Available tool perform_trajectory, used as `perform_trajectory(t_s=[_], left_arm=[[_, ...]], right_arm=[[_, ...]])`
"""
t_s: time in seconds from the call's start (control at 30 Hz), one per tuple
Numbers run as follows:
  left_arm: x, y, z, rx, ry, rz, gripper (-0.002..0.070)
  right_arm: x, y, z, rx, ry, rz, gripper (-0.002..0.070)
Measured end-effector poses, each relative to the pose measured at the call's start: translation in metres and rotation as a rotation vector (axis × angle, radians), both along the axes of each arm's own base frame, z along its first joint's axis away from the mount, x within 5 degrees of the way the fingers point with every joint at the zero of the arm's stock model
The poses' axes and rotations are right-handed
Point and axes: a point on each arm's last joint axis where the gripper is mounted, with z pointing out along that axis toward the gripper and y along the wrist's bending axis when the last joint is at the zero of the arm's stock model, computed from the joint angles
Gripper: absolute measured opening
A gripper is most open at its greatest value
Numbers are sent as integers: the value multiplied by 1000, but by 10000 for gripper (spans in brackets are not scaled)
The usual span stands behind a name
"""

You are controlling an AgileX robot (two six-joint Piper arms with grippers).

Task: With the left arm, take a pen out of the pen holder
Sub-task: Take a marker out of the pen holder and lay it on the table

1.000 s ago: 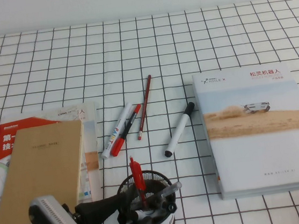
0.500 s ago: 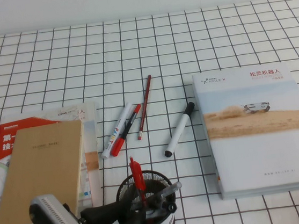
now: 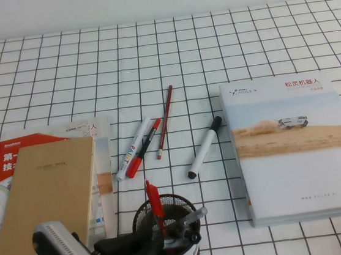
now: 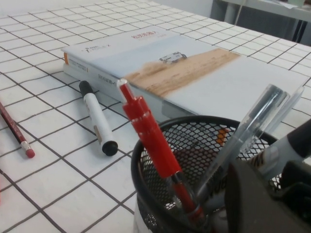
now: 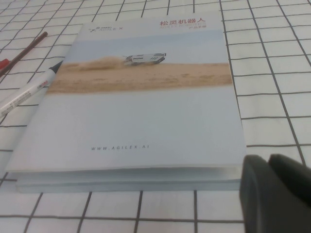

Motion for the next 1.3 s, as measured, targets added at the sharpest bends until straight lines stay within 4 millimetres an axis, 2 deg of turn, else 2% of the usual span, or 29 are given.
perform_trajectory(t_s=[0.43, 0.83, 1.3], left_arm=[[-1, 5, 21, -138, -8, 56, 104], [1, 2, 30, -216, 24, 47, 104], [21, -14, 67, -114, 34, 25, 104]], right_arm=[[0, 0, 0, 0, 0, 0, -15], [0, 0, 0, 0, 0, 0, -15], [0, 0, 0, 0, 0, 0, -15]])
